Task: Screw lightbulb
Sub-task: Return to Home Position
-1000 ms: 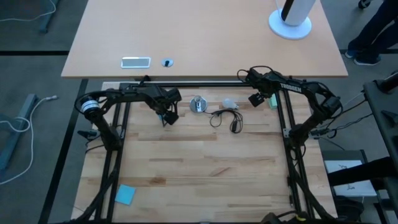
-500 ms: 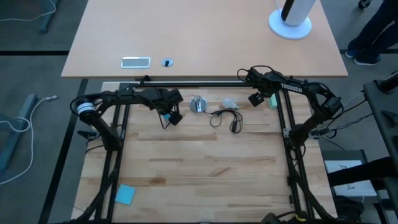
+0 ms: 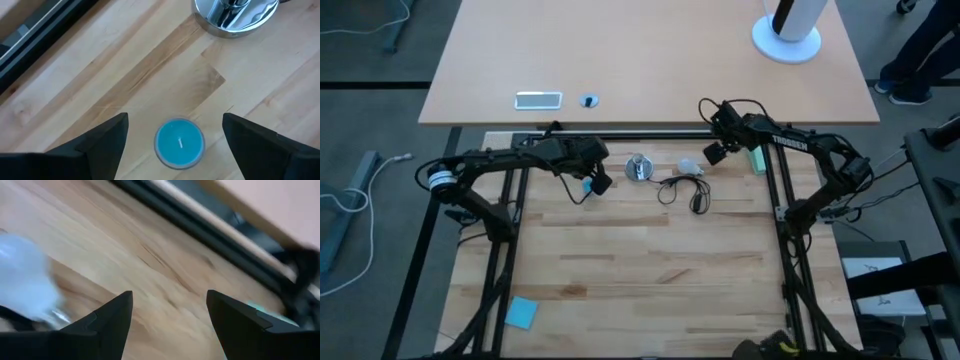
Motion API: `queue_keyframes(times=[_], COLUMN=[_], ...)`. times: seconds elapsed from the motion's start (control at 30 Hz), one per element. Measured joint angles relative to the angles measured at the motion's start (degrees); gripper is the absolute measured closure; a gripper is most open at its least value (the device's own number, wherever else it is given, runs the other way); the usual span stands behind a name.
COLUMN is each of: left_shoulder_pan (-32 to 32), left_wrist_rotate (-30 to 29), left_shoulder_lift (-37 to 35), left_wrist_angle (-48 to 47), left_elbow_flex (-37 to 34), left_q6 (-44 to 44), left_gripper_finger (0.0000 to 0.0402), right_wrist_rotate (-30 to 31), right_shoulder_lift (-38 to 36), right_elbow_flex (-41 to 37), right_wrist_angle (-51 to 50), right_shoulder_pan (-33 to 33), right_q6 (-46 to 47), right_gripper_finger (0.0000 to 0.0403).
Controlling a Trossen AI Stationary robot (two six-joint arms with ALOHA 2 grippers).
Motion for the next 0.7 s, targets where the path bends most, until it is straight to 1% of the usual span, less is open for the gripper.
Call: queue_keyframes(times=[0.13,0.23,0.37,0.47,0.57,0.7], left_shoulder_pan=[0.0,0.0,0.0,0.0,-0.1,-0.5], left_wrist_rotate=[-0.4,-3.1,-6.9,-9.6,-9.9,-9.8], left_shoulder_lift=[0.6,1.1,1.1,0.9,0.8,-0.8], left_wrist_angle=[1.1,1.9,1.9,2.0,3.7,9.5], left_elbow_flex=[0.0,0.0,0.0,0.0,-0.9,-5.0], left_q6=[0.0,0.1,1.8,3.9,7.3,11.6], left_gripper_finger=[0.0098,0.0107,0.0117,0.0125,0.0135,0.0153], right_wrist_rotate=[-2.9,-2.9,-4.0,-8.7,-14.3,-17.6], right_shoulder_lift=[0.0,0.0,0.0,0.0,0.0,0.1], right_elbow_flex=[0.0,-0.2,-1.5,-3.7,-6.5,-10.6], right_wrist_angle=[8.0,13.2,16.6,20.4,24.3,30.6], right_shoulder_pan=[2.9,5.8,9.7,12.0,13.6,15.2], right_q6=[-1.6,-3.4,-5.8,-7.0,-8.2,-9.2], right_gripper_finger=[0.0149,0.0155,0.0163,0.0169,0.0176,0.0187])
